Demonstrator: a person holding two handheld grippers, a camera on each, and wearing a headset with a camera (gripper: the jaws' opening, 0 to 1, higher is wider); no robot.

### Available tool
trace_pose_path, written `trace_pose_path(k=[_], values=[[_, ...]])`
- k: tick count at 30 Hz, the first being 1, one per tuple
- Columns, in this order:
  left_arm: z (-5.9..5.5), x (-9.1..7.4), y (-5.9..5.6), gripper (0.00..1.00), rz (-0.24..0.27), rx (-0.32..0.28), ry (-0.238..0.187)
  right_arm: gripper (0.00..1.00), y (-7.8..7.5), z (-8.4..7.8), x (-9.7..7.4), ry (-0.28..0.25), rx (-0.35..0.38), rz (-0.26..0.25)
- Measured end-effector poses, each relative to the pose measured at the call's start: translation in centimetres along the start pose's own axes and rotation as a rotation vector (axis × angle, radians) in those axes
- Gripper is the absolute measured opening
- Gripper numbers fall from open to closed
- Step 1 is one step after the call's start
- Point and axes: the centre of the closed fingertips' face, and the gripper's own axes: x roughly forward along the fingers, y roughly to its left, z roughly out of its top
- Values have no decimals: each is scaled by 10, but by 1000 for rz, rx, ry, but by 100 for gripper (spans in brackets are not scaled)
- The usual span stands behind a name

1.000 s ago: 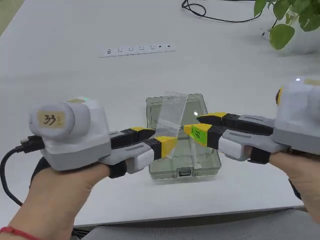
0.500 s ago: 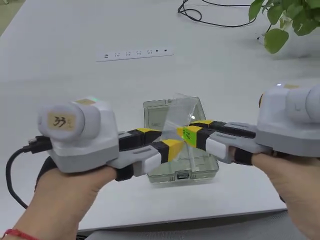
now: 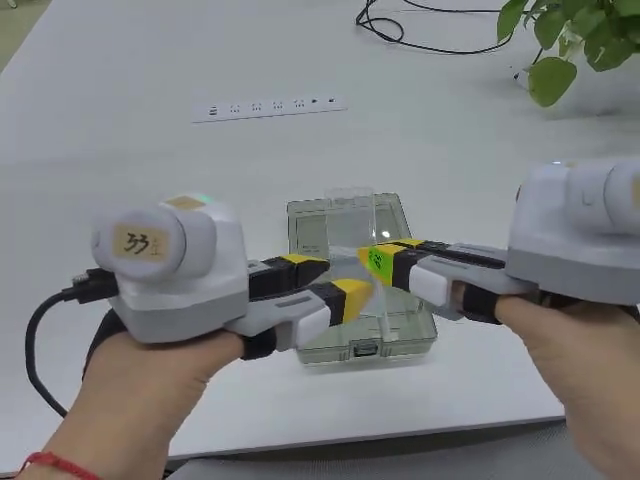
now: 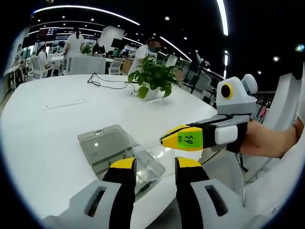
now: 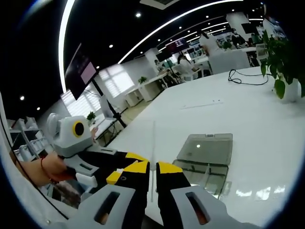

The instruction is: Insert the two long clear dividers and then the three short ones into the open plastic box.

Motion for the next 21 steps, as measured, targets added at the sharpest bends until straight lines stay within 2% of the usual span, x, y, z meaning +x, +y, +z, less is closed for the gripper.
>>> trace_pose_path(k=[6, 8, 12, 17, 21], values=[[-2, 0, 1, 31, -5, 20, 8, 6, -2, -2, 2, 19, 10, 4], [-7, -2, 4, 31, -1, 43, 36, 6, -4, -1, 2, 23, 15, 1], [-13, -6, 10, 36, -2, 58, 43, 6, -7, 5, 2, 25, 22, -7], [-18, -12, 17, 39, -2, 89, 52, 6, -13, 6, 6, 60, 61, -23], [-22, -18, 21, 42, -7, 123, 58, 6, -16, 7, 10, 90, 53, -33]])
